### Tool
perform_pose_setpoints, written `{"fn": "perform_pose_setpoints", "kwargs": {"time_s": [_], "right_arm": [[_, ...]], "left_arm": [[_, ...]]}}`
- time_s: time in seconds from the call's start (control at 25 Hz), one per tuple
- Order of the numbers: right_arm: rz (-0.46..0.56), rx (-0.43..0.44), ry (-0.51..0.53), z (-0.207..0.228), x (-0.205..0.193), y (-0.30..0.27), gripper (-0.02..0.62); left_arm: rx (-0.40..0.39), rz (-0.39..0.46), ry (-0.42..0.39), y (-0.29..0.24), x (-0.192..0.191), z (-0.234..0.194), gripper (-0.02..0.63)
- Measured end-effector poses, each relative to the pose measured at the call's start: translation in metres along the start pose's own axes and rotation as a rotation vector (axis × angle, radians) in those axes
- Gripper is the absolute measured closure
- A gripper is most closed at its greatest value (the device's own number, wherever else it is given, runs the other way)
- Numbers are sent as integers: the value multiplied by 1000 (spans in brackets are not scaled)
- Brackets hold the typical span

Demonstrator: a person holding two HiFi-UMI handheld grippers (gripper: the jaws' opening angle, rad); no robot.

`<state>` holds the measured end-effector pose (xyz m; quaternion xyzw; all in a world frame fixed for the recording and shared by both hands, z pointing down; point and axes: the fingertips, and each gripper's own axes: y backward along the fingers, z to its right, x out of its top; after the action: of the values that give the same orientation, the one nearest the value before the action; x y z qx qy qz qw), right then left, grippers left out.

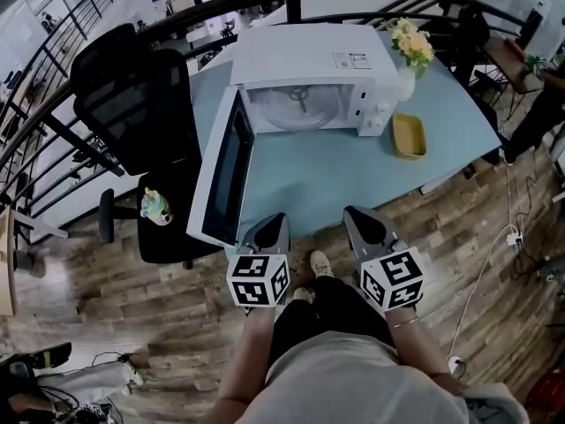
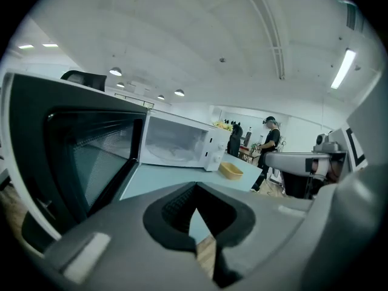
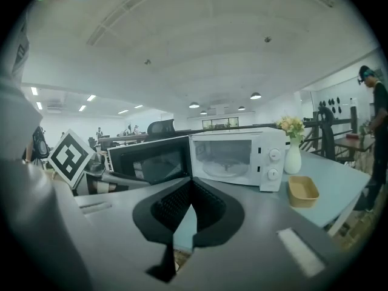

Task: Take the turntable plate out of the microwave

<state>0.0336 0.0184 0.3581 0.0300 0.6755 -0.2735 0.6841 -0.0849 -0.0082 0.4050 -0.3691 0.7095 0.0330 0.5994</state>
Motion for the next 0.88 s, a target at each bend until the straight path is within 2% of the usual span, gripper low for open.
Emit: {"fn": "perform_pose_setpoints", "kwargs": {"time_s": [0.24, 0.6, 0.88], "right_arm": [[-16, 45, 3, 22, 2, -39, 578], [-70, 70, -42, 70, 0, -95, 580], [-121, 94, -101, 98, -15, -133, 583]], "left_arm": [[33, -32, 15, -29, 5, -11, 606], [91, -65, 37, -77, 15, -34, 606], [130, -113, 47, -107, 8, -49, 606]]}}
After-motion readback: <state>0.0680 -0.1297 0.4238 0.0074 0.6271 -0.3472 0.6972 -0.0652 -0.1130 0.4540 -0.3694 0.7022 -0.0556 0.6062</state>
